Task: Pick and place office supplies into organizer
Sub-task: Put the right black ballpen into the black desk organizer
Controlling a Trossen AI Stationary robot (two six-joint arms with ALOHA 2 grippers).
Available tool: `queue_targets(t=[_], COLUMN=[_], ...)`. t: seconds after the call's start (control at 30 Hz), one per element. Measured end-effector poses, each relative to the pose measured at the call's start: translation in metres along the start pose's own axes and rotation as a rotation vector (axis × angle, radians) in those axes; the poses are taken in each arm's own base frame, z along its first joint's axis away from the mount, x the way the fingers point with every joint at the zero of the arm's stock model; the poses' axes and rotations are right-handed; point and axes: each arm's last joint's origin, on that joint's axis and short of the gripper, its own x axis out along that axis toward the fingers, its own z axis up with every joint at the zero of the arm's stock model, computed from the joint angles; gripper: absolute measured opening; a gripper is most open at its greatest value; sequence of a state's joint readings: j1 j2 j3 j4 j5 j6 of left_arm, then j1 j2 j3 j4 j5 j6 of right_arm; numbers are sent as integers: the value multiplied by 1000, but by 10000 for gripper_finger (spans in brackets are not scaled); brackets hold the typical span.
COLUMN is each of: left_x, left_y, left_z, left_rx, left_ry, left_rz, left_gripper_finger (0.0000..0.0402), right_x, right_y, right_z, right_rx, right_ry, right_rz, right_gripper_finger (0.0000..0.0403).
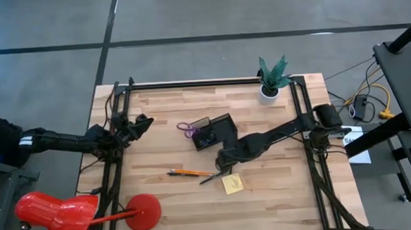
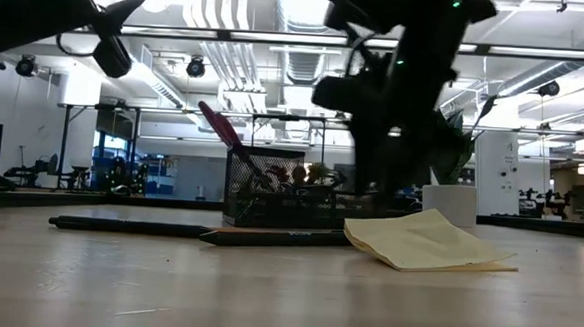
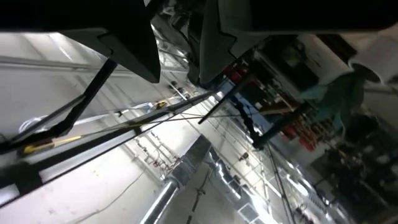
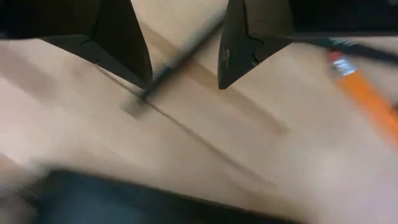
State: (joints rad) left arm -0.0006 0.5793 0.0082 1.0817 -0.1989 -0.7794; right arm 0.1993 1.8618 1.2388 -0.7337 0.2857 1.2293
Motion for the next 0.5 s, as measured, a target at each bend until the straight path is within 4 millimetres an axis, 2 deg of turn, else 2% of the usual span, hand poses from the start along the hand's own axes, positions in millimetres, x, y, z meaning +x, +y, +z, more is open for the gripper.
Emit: queue_targets(t=[0.13,0.33,0.5], left_x=[1,3,4], left_y=[3,6,9], left_z=[-3,-7,-10], left_rx=[-23,-110,-114], left_ry=[22,46,60], left_rz=[19,48,65], left_gripper_finger=[99,99,99], right_x=[-1,11,27], right_y=[-7,-7,-8], right_z=[0,5,5], right_rx=[166,249,286], right_ry=[83,139,150], right_rz=[-41,-35,-79], right_gripper_finger=[174,178,172])
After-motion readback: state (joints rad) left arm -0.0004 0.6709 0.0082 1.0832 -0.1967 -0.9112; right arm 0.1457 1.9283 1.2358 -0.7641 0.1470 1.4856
